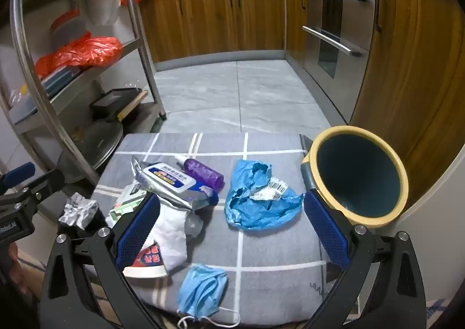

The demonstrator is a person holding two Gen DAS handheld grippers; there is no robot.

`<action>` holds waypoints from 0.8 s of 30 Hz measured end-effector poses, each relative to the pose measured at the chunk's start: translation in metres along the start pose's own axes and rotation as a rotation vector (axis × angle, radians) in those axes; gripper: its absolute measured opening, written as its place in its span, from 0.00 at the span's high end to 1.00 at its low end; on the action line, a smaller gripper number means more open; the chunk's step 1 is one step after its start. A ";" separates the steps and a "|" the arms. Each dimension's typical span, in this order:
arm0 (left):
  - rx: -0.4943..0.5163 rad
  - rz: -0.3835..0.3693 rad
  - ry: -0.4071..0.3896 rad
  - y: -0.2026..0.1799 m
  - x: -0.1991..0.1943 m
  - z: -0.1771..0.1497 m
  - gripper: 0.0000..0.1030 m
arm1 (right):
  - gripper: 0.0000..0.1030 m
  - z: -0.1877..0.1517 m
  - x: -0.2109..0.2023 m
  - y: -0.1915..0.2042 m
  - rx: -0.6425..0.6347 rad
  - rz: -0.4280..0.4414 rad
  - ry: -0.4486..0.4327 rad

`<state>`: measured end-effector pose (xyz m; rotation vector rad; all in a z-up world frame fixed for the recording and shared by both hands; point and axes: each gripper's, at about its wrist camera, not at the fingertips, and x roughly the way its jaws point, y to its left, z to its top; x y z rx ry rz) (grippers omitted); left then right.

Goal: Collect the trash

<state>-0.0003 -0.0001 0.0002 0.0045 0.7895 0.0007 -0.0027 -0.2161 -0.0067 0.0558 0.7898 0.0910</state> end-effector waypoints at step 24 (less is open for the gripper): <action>0.009 -0.010 -0.033 -0.003 -0.010 0.009 0.05 | 0.05 0.003 -0.003 -0.001 -0.003 -0.004 -0.016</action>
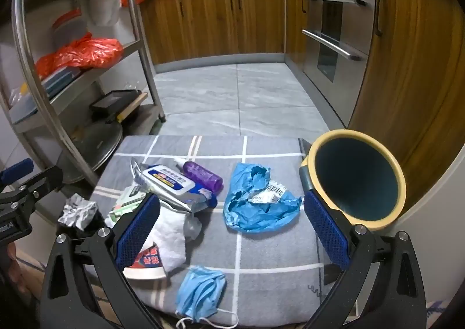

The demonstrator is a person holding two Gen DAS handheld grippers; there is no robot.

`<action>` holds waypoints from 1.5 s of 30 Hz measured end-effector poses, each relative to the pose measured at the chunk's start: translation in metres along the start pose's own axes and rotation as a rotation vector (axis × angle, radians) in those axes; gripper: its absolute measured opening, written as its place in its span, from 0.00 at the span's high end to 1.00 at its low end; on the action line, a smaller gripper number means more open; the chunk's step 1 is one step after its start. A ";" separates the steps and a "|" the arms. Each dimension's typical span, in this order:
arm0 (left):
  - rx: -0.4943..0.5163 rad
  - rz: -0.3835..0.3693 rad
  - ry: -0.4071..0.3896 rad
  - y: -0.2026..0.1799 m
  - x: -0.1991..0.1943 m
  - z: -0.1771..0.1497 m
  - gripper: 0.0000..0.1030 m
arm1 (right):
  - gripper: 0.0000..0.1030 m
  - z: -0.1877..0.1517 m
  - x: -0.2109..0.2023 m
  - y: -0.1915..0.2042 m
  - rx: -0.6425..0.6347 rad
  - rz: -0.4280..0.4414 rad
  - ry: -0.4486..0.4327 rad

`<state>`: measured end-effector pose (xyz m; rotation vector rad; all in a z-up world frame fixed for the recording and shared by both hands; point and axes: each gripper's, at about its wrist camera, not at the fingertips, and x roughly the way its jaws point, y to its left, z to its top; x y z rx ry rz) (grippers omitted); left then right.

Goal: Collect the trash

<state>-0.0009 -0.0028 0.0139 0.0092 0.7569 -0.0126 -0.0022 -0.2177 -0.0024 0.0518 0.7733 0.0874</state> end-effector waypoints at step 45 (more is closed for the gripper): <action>0.033 -0.053 -0.236 -0.009 -0.046 -0.007 0.05 | 0.05 0.011 -0.043 -0.006 0.000 -0.048 -0.231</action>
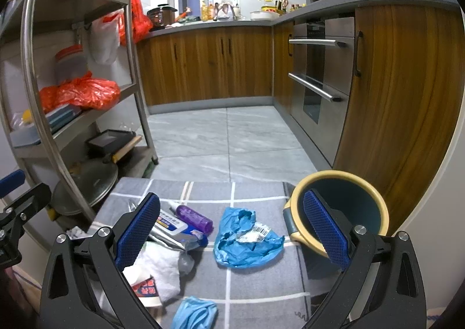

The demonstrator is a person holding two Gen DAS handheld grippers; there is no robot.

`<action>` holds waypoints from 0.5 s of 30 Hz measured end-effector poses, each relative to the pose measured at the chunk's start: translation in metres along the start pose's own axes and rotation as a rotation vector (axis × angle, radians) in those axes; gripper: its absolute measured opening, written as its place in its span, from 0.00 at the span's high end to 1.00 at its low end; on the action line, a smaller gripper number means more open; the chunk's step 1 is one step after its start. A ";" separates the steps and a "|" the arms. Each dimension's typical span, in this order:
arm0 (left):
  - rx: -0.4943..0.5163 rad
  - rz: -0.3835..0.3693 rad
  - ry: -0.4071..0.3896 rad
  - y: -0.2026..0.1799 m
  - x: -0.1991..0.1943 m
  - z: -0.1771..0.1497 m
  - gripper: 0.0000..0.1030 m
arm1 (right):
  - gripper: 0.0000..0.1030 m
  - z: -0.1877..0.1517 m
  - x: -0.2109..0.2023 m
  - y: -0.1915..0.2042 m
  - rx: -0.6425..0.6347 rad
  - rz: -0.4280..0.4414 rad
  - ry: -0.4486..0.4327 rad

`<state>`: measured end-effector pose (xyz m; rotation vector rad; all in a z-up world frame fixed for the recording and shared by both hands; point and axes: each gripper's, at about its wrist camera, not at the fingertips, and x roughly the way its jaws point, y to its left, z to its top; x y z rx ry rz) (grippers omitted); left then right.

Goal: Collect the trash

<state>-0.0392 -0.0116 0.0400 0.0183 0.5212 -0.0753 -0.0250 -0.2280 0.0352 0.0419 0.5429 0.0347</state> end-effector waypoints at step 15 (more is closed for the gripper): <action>0.001 0.001 0.001 -0.001 0.000 -0.001 0.05 | 0.05 0.000 0.001 -0.002 0.001 -0.002 0.003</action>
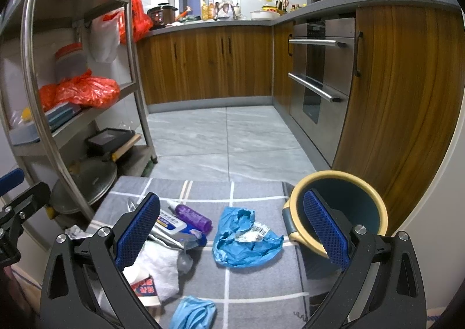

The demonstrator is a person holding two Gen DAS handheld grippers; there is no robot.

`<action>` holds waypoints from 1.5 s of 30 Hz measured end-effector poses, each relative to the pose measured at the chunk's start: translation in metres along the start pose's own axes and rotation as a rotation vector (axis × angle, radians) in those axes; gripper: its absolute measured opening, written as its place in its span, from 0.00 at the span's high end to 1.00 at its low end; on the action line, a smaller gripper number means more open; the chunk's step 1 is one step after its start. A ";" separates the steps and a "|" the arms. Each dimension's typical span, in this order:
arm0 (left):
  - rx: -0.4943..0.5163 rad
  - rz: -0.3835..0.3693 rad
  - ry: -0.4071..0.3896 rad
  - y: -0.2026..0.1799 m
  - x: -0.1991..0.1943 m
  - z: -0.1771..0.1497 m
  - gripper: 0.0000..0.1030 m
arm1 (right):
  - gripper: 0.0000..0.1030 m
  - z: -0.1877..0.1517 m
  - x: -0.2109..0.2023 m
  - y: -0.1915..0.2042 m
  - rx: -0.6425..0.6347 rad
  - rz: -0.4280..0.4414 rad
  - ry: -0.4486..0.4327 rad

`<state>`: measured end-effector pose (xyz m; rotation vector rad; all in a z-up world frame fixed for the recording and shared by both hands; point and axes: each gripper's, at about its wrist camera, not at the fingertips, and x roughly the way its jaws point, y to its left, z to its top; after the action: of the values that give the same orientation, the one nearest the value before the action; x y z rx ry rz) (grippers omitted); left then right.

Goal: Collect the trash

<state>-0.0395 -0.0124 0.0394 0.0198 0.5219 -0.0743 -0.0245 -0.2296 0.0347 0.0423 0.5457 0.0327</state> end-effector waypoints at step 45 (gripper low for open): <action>-0.096 0.062 0.239 0.034 0.180 0.027 0.05 | 0.07 -0.019 0.175 -0.038 0.182 -0.115 0.338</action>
<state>0.1315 0.0085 -0.0270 -0.0494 0.7624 0.0145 0.1158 -0.2599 -0.0737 0.1854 0.8875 -0.1247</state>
